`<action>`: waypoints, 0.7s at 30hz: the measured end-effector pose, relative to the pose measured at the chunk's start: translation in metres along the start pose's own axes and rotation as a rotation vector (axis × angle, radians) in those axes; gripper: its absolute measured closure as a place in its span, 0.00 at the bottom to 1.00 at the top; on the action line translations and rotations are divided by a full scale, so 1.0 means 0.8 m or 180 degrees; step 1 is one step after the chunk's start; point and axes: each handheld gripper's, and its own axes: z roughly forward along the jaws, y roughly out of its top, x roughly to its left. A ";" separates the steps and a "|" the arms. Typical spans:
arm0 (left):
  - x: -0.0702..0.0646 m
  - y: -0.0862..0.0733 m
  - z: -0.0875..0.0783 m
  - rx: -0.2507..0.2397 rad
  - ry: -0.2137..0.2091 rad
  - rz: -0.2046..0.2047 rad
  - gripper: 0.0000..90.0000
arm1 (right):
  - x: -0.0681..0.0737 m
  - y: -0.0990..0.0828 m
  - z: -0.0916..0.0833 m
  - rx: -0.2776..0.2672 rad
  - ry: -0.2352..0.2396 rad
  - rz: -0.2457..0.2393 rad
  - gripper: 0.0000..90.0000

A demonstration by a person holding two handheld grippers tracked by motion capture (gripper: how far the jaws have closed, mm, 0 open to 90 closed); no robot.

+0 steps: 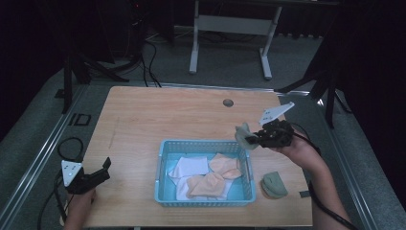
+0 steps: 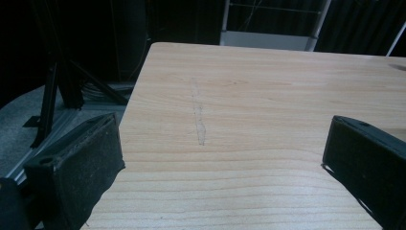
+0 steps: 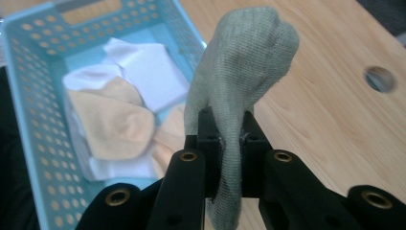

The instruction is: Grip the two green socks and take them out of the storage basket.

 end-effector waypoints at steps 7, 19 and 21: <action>0.000 0.000 0.000 0.0002 0.0002 0.0000 0.01 | -0.018 -0.029 -0.019 0.0003 -0.0149 0.0212 0.92; 0.000 0.000 0.000 0.0009 0.0011 0.0000 0.01 | -0.042 -0.093 -0.019 0.0098 -0.0374 0.0547 0.92; 0.000 0.000 0.000 0.0007 0.0009 0.0003 0.01 | -0.044 -0.102 -0.012 0.0083 -0.0342 0.0588 0.92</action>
